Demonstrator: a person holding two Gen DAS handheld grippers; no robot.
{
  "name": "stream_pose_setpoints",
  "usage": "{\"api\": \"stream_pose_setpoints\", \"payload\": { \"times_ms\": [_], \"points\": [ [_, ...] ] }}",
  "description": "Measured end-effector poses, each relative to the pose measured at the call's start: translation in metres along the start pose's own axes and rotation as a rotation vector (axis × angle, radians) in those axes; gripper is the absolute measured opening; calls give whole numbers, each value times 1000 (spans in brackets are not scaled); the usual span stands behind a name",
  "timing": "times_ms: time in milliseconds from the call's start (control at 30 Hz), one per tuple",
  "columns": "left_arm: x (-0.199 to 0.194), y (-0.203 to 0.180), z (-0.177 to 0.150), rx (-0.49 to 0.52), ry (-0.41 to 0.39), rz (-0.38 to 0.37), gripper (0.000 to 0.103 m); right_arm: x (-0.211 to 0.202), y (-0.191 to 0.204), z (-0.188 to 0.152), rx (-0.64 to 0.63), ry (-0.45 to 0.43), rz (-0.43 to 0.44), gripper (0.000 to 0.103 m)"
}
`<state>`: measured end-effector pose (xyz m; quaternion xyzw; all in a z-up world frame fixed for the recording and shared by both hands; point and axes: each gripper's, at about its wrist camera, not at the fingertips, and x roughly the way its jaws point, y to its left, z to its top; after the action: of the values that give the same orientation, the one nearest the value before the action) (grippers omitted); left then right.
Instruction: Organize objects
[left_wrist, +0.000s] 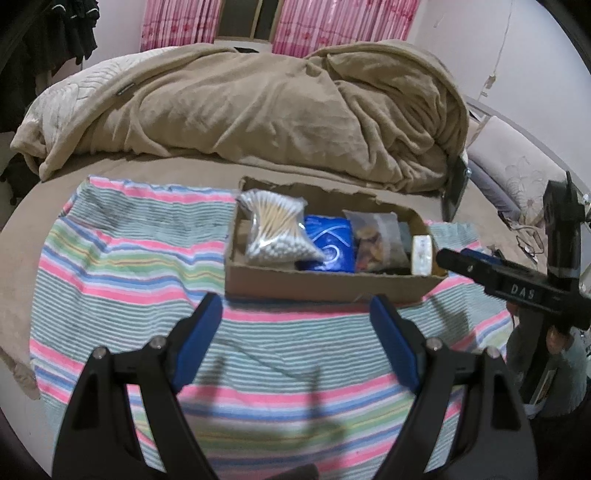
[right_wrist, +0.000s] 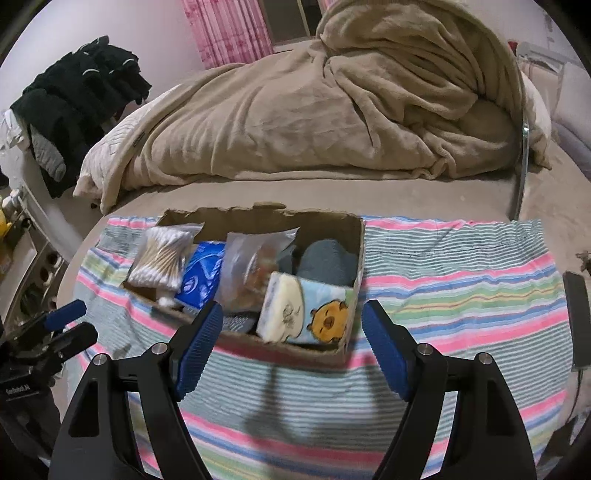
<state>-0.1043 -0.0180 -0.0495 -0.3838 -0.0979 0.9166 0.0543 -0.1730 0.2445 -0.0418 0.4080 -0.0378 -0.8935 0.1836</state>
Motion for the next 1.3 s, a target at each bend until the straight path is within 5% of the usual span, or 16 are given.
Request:
{"api": "stream_pose_setpoints", "payload": {
  "times_ms": [900,1033,1300],
  "points": [
    [-64,-14,-45,26,-10,6,86,-57,53,-59,-97,8,-7,81],
    [-74,-15,-52,26,-11,5,96,-68,57,-66,-107,-2,-15,81],
    [-89,-19,-68,20,-5,21,96,-89,61,-80,-112,-13,-19,80]
  ]
}}
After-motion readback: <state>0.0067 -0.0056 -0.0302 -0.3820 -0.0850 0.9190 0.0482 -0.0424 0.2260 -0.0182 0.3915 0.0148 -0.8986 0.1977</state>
